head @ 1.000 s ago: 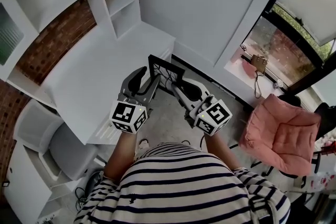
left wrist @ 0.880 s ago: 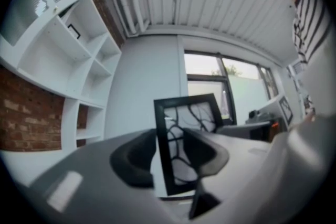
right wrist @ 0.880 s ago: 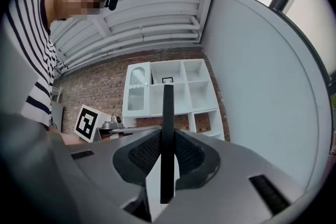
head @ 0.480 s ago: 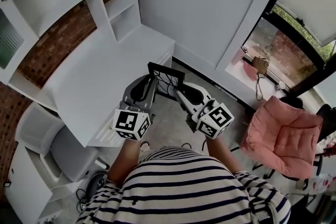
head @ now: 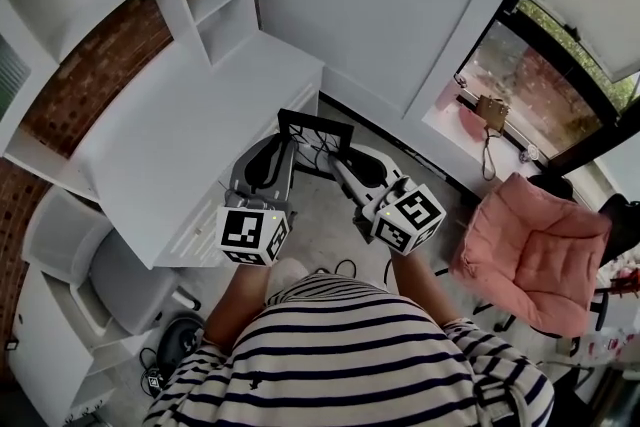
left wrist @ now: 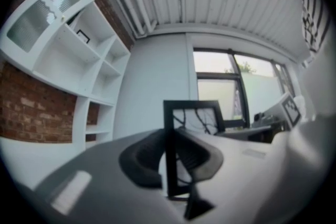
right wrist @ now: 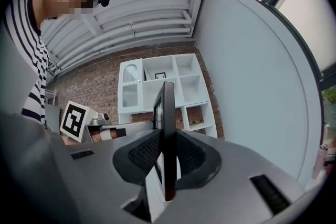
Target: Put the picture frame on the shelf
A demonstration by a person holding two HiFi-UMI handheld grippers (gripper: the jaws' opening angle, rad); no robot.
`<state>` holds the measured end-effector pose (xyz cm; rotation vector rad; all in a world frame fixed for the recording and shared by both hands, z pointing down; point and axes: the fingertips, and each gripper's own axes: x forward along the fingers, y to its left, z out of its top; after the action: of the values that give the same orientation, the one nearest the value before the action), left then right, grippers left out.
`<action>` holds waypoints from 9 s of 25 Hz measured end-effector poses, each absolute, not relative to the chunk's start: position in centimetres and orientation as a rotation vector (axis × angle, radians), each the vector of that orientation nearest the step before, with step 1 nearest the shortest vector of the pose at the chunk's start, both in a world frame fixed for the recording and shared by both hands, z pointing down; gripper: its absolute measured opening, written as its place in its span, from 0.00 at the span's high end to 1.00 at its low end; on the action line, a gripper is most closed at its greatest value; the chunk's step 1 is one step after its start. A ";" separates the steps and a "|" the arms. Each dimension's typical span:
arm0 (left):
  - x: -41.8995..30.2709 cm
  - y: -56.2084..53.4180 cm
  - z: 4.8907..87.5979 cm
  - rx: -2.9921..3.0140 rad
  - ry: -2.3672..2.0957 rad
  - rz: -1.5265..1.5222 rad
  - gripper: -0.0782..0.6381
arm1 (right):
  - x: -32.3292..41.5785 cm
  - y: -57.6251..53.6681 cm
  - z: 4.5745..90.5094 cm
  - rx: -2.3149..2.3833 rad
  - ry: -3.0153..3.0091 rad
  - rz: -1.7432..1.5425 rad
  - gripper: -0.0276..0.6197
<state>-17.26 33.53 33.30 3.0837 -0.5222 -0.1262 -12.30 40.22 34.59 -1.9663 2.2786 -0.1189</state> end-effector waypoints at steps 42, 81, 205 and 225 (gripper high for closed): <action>-11.4 6.4 32.8 2.989 -0.673 -0.200 0.80 | -5.4 12.3 34.1 -1.907 2.342 -0.166 0.84; 6.5 -3.6 32.8 2.877 -1.108 -0.210 0.79 | 14.1 -0.5 33.6 -1.371 2.659 -0.222 0.84; 0.8 -33.8 41.8 2.320 -1.921 -0.039 0.78 | 8.6 -36.2 41.6 -1.176 3.041 -0.143 0.81; 0.8 -34.2 41.9 2.312 -1.911 -0.030 0.76 | 8.7 -36.4 41.8 -1.200 3.049 -0.173 0.76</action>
<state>0.79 -34.24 41.93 2.3122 -1.9107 -0.0299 8.73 -36.39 41.83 -1.1999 3.0488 -0.1730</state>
